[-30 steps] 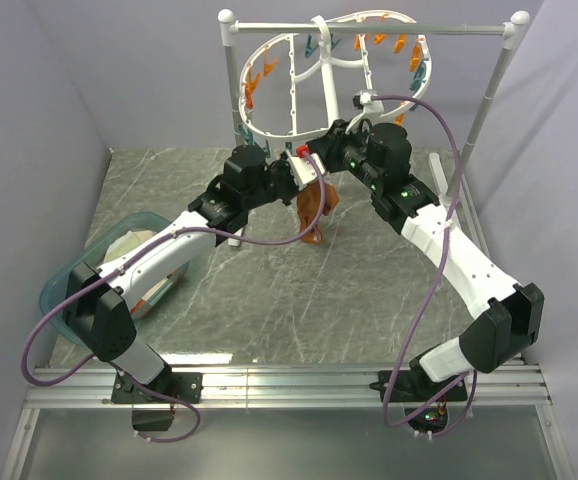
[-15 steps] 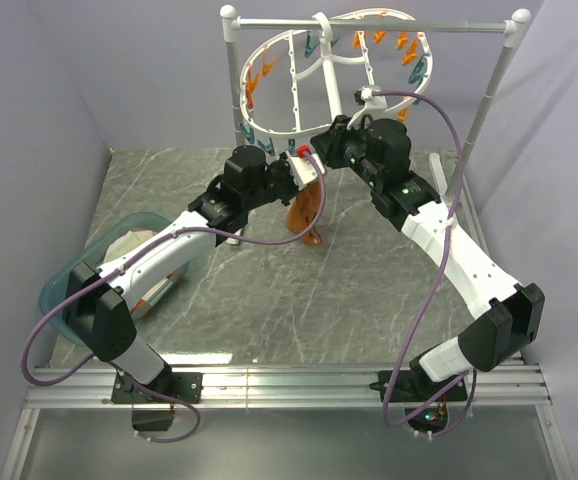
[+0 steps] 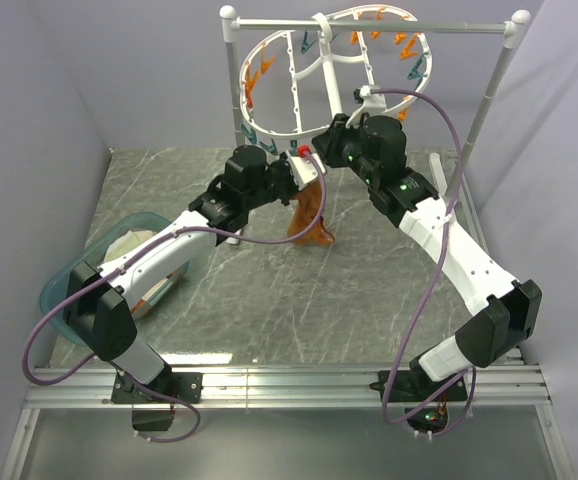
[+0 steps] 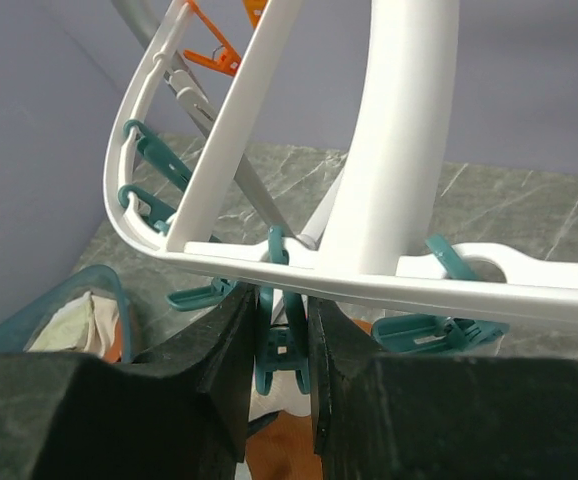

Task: Clip the underwear to the hanger

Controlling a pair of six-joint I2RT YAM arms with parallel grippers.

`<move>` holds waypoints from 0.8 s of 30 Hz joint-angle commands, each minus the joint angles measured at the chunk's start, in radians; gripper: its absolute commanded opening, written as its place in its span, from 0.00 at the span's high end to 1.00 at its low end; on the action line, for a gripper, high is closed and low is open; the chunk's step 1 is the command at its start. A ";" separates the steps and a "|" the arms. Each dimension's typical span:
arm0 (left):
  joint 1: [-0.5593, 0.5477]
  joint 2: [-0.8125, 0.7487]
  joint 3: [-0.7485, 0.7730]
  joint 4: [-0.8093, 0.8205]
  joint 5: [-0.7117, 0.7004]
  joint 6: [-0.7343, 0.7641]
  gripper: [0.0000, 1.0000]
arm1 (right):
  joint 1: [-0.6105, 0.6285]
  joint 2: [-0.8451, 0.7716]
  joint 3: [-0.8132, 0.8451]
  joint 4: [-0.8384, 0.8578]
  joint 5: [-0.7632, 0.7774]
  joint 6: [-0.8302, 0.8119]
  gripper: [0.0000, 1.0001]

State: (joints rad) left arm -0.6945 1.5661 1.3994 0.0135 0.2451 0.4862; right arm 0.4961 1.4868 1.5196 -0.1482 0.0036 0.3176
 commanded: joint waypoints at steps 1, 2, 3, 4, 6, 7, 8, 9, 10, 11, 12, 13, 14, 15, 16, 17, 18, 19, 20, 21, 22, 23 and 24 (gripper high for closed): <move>-0.002 -0.001 0.059 0.008 -0.003 0.006 1.00 | 0.007 0.013 0.071 0.019 0.082 0.028 1.00; -0.003 0.002 0.062 0.005 -0.004 0.005 1.00 | 0.012 0.016 0.074 0.018 0.091 0.032 1.00; -0.008 0.006 0.067 -0.001 -0.004 0.005 1.00 | 0.013 0.020 0.076 0.016 0.107 0.035 1.00; -0.010 0.009 0.072 -0.001 -0.004 0.003 1.00 | 0.015 0.021 0.079 0.013 0.117 0.040 1.00; -0.016 0.012 0.076 -0.001 -0.013 0.002 1.00 | 0.019 0.029 0.089 0.004 0.145 0.058 1.00; -0.020 0.014 0.076 0.002 -0.018 0.002 1.00 | 0.022 0.032 0.096 -0.002 0.159 0.061 1.00; -0.022 0.014 0.078 0.003 -0.023 0.003 1.00 | 0.030 0.038 0.106 -0.008 0.173 0.066 1.00; -0.025 0.018 0.081 -0.001 -0.026 0.003 1.00 | 0.033 0.039 0.109 -0.019 0.182 0.063 1.00; -0.026 0.021 0.088 -0.004 -0.026 0.005 1.00 | 0.038 0.041 0.117 -0.024 0.209 0.061 1.00; -0.030 0.022 0.093 -0.007 -0.024 0.003 1.00 | 0.041 0.046 0.120 -0.028 0.216 0.061 1.00; -0.031 0.026 0.096 -0.007 -0.026 0.003 1.00 | 0.045 0.047 0.123 -0.037 0.222 0.060 1.00; -0.034 0.025 0.098 -0.006 -0.027 0.005 1.00 | 0.045 0.049 0.126 -0.039 0.228 0.061 1.00; -0.034 0.028 0.099 -0.006 -0.029 0.006 1.00 | 0.047 0.052 0.129 -0.039 0.226 0.058 1.00; -0.037 0.032 0.104 -0.006 -0.035 0.005 1.00 | 0.047 0.053 0.131 -0.042 0.228 0.058 1.00; -0.037 0.034 0.107 -0.004 -0.038 0.002 1.00 | 0.048 0.052 0.132 -0.042 0.230 0.057 1.00; -0.036 0.034 0.108 -0.001 -0.041 0.002 1.00 | 0.048 0.052 0.131 -0.045 0.231 0.055 1.00; -0.037 0.038 0.110 -0.001 -0.049 0.000 1.00 | 0.050 0.053 0.131 -0.050 0.236 0.054 1.00; -0.036 0.040 0.116 -0.001 -0.055 0.000 1.00 | 0.050 0.052 0.131 -0.053 0.239 0.052 1.00; -0.037 0.043 0.119 -0.006 -0.061 0.002 1.00 | 0.050 0.053 0.131 -0.057 0.240 0.048 1.00; -0.037 0.046 0.125 -0.007 -0.064 0.000 1.00 | 0.050 0.052 0.131 -0.062 0.243 0.044 1.00; -0.037 0.049 0.130 -0.010 -0.069 0.002 1.00 | 0.052 0.053 0.129 -0.063 0.245 0.043 1.00; -0.036 0.054 0.131 -0.010 -0.072 0.003 1.00 | 0.053 0.055 0.129 -0.068 0.246 0.035 1.00; -0.037 0.054 0.133 -0.010 -0.072 0.003 1.00 | 0.052 0.055 0.129 -0.071 0.245 0.034 1.00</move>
State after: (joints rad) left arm -0.7261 1.6154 1.4830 -0.0250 0.1982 0.4858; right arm 0.5476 1.5417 1.5917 -0.2379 0.1909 0.3504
